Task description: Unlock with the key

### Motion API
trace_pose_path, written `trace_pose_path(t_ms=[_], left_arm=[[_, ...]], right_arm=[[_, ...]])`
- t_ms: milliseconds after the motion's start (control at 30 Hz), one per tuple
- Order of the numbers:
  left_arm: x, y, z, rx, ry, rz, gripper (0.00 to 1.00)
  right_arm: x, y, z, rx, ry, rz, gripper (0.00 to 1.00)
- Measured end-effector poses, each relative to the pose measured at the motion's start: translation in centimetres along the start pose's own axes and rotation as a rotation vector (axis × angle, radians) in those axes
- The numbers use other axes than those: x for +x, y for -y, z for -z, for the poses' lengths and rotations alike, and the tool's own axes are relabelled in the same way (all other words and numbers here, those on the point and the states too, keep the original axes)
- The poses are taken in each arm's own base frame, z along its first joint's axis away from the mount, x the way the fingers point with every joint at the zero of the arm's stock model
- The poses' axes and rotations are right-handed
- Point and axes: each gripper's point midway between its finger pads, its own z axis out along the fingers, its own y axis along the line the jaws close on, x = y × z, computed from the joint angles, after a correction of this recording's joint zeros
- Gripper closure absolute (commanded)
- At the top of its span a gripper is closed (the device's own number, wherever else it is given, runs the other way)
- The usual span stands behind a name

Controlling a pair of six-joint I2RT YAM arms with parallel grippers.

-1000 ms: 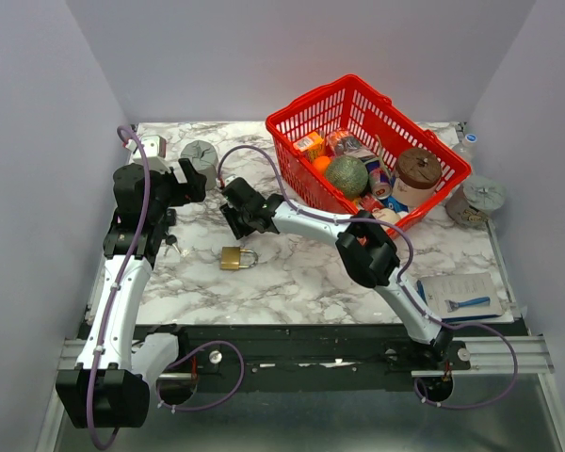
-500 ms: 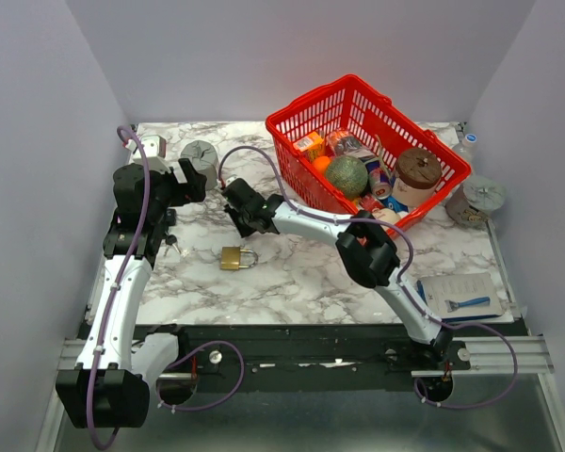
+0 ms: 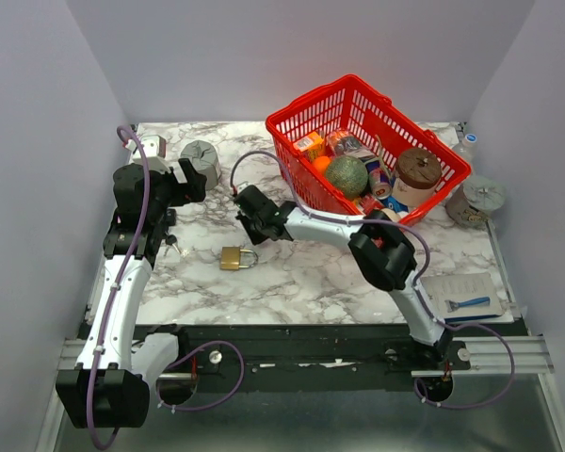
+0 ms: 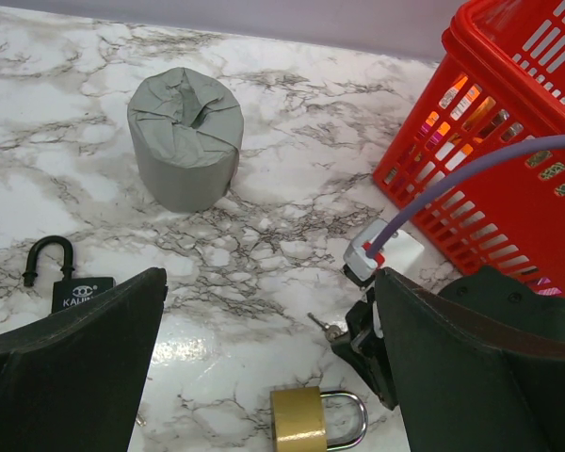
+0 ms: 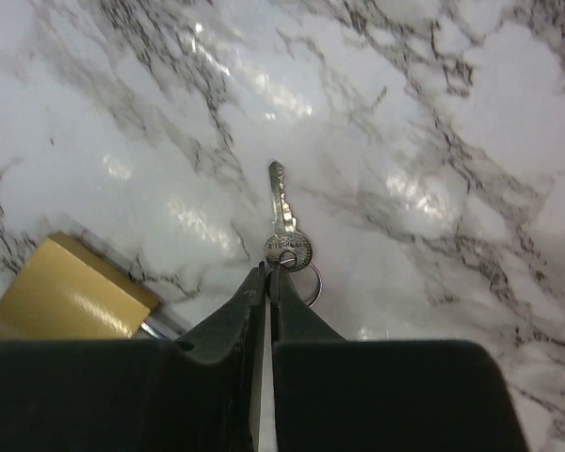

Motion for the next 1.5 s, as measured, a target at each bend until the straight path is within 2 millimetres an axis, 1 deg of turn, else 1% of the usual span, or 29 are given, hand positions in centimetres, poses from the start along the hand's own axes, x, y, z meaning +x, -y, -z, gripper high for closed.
trace_pose_path(t_ms=[33, 133, 267, 433, 500, 600, 700, 733, 800, 833, 900, 933, 967, 1067, 1200, 1367, 1500], left_arm=[[0.0, 0.0, 0.0, 0.0, 0.0, 0.001, 0.01], [0.0, 0.2, 0.0, 0.009, -0.001, 0.008, 0.01], [0.4, 1.2, -0.2, 0.042, -0.016, 0.008, 0.01], [0.8, 1.8, -0.4, 0.061, -0.029, 0.007, 0.01], [0.8, 1.9, -0.4, 0.064, -0.03, 0.009, 0.01], [0.9, 2.2, -0.4, 0.074, -0.033, 0.009, 0.01], [1.4, 2.8, -0.5, 0.092, -0.044, 0.008, 0.01], [1.5, 2.9, -0.5, 0.097, -0.048, 0.008, 0.01], [1.9, 3.1, -0.6, 0.103, -0.057, 0.007, 0.01], [2.0, 3.2, -0.6, 0.106, -0.061, 0.007, 0.01], [2.2, 3.2, -0.7, 0.106, -0.067, 0.007, 0.01], [2.3, 3.2, -0.7, 0.106, -0.067, 0.007, 0.01], [2.3, 3.2, -0.7, 0.106, -0.068, 0.007, 0.01], [2.3, 3.2, -0.7, 0.106, -0.069, 0.008, 0.01], [2.4, 3.2, -0.7, 0.105, -0.07, 0.008, 0.01], [2.4, 3.1, -0.8, 0.105, -0.073, 0.008, 0.01], [2.5, 3.1, -0.8, 0.104, -0.074, 0.008, 0.01]], right_arm=[[0.5, 0.1, 0.3, -0.001, -0.005, -0.002, 0.96], [2.6, 0.6, 2.0, -0.005, -0.029, -0.012, 0.98], [5.6, 1.0, 4.2, -0.038, -0.061, -0.019, 0.99], [9.5, 1.3, 7.5, -0.095, -0.094, -0.04, 0.99], [10.8, 1.3, 8.5, -0.112, -0.107, -0.047, 0.99], [11.9, 1.3, 9.7, -0.139, -0.117, -0.052, 0.99], [12.1, 0.9, 10.5, -0.17, -0.116, -0.053, 0.99], [12.0, 0.7, 10.7, -0.182, -0.112, -0.052, 0.96], [11.7, 0.4, 10.9, -0.203, -0.104, -0.052, 0.86], [11.7, 0.3, 11.0, -0.209, -0.103, -0.052, 0.73], [11.8, 0.1, 11.2, -0.217, -0.105, -0.054, 0.66], [11.9, 0.2, 11.3, -0.217, -0.106, -0.051, 0.59], [12.0, 0.3, 11.4, -0.217, -0.108, -0.05, 0.57], [12.1, 0.5, 11.8, -0.206, -0.104, -0.049, 0.52], [11.5, 1.1, 12.3, -0.174, -0.08, -0.047, 0.52], [11.8, 2.1, 12.0, -0.113, -0.093, -0.057, 0.52], [12.1, 2.5, 11.5, -0.082, -0.107, -0.068, 0.51]])
